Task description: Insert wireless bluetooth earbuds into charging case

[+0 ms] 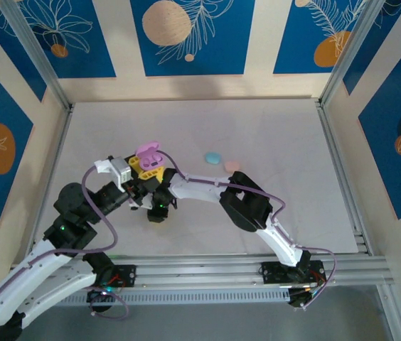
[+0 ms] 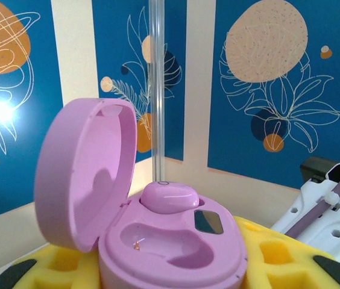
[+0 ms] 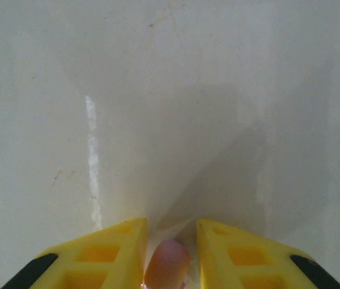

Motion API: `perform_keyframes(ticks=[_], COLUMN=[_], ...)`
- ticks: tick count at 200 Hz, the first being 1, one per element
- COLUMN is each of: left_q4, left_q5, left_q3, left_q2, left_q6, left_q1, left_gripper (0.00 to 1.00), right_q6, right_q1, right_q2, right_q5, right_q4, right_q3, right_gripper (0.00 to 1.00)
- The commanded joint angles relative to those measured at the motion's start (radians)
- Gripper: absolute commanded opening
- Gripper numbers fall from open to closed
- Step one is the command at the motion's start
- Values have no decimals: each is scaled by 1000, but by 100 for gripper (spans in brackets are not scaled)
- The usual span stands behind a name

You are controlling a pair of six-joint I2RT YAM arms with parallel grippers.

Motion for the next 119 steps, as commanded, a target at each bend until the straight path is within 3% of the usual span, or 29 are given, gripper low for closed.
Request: perform_keyframes(ticks=[1,47,119], left_q4=[25,34,48], left_q5=[-15,-18,-17], left_q3=[24,18,15], left_q2=[0,9,31], left_q6=[-1,-8,-22], left_q1=[-7,-7,-7], left_gripper=[22,23,23], right_q6=[126,362,591], right_q1=[-15,-72,-138], right_q2=[-37,-140,-230], right_q5=[23,51,110], right_q4=[-100,-83,-107], right_q3=[-54,-166,-307], right_gripper=[28,26,24])
